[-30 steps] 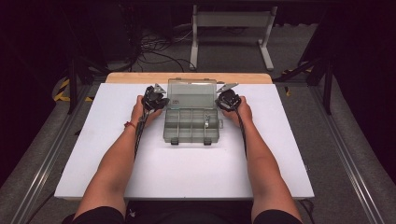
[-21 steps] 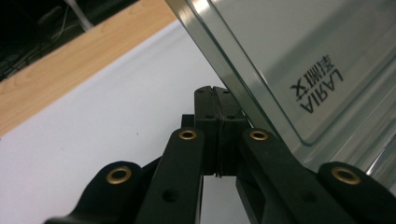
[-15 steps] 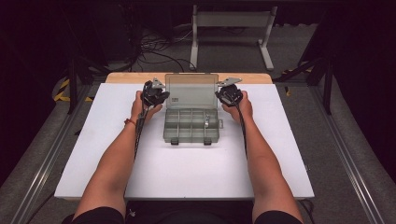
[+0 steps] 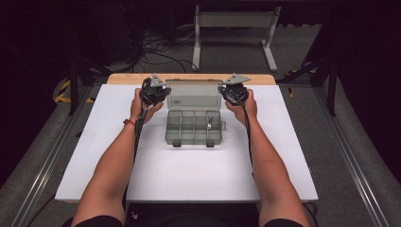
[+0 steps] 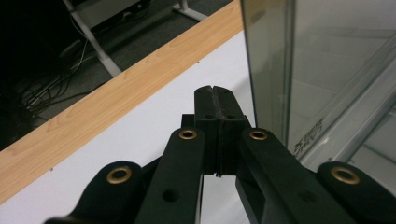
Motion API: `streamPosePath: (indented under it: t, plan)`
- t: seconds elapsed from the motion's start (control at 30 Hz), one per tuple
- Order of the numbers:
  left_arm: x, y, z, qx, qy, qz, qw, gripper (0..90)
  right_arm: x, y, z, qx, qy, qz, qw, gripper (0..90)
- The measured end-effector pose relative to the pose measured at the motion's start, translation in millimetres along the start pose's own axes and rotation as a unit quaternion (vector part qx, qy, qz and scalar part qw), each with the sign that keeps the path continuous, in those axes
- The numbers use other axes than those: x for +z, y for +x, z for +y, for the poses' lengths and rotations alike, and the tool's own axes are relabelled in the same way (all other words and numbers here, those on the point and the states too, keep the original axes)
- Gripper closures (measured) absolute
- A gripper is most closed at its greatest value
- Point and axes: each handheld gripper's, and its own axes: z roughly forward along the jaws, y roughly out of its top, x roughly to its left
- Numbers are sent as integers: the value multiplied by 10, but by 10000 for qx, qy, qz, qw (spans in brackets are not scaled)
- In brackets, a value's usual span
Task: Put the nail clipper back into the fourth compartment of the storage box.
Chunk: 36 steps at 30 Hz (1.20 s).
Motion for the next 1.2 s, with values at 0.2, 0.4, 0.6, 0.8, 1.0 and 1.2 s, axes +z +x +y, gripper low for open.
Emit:
streamPosePath:
  t: [0.2, 0.4, 0.6, 0.8, 1.0, 1.2]
  plan:
    - [-78, -22, 40, 90, -48, 28, 9999, 900, -60, 13, 29, 24, -126, 22, 9999, 900]
    - [-137, -53, 55, 113, -78, 55, 9999, 900, -109, 34, 26, 33, -181, 30, 9998, 900]
    - [-151, -61, 47, 116, -108, 37, 9999, 900, -137, 55, 30, 40, -236, 4, 9997, 900]
    - [-163, -66, 44, 156, -132, 42, 9998, 900, -148, 60, 28, 48, -244, -10, 9997, 900]
    - [-172, -75, 44, 198, -118, 46, 9997, 900, -151, 63, 23, 76, -266, -15, 9996, 900]
    - [-180, -86, 48, 232, -125, 77, 9996, 900, -164, 67, 21, 93, -279, 16, 9996, 900]
